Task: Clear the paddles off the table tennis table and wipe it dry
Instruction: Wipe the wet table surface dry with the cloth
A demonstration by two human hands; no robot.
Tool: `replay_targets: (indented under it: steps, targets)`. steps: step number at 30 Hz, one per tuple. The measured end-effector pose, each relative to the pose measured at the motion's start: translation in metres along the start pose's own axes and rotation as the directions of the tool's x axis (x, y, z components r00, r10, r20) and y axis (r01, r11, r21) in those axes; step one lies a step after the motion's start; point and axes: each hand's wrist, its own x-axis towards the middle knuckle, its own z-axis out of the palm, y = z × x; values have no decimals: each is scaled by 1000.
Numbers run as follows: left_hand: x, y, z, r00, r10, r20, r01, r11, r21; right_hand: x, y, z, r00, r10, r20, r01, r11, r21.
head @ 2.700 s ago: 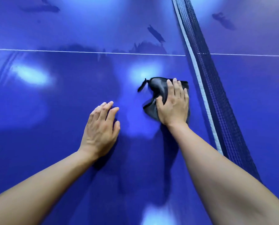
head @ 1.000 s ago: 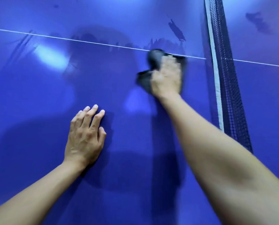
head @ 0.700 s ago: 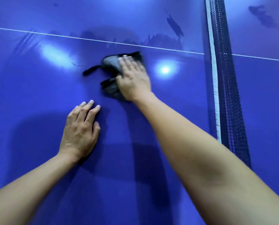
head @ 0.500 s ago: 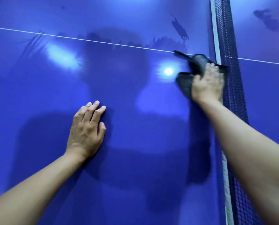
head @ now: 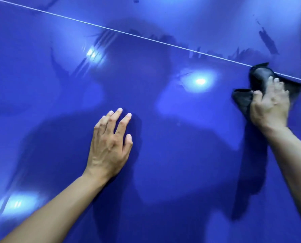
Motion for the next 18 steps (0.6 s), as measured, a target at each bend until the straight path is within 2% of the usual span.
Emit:
replay_targets:
  steps: [5,8,11,13,15,18]
  targets:
    - [-6,-49,-10,997,72,-5,-72,997,0,1,-178,23,992,-129,0,129,990,55]
    - [-8,-55,-13,996,91,-5,-91,996,-20,0,-295,33,978,-199,64,192,977,92]
    - [-9,-51,-12,996,82,-16,-83,996,-39,-11,-396,39,924,-367,108,347,923,168]
    - [-8,-51,-12,996,84,-26,-85,996,-40,-19,-432,39,865,-482,137,453,869,199]
    - [-8,-52,-11,996,80,-26,-81,996,-39,-21,-440,35,835,-524,166,491,847,205]
    - [-8,-50,-13,998,67,-15,-68,997,-43,-19,-414,29,866,-467,180,427,877,219]
